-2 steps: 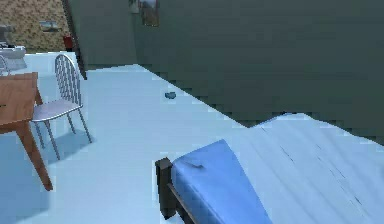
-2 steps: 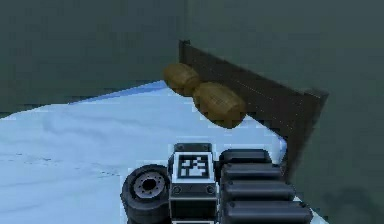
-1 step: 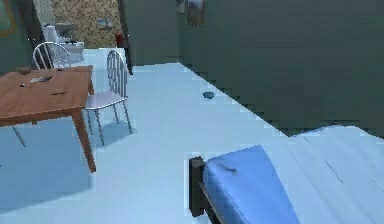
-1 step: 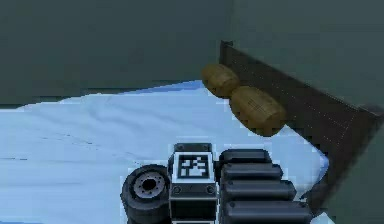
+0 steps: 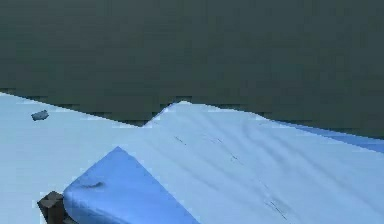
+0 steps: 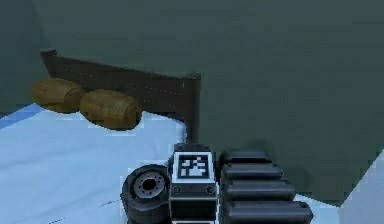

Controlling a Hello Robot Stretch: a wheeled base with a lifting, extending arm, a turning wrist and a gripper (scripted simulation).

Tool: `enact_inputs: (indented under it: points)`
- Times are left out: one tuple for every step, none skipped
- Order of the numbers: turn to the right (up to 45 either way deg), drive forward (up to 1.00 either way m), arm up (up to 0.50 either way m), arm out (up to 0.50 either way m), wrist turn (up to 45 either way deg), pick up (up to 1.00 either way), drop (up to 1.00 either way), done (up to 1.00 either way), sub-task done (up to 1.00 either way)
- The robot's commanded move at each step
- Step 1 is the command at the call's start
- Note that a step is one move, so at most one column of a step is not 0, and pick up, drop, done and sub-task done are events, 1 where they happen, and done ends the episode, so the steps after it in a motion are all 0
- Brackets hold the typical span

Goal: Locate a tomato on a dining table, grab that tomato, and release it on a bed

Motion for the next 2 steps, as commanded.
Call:
enact_inputs:
  points:
    - [45.0,0.0,0.0,0.0,0.0,0.0,0.0,0.0,0.0]
    - [45.0,0.0,0.0,0.0,0.0,0.0,0.0,0.0,0.0]
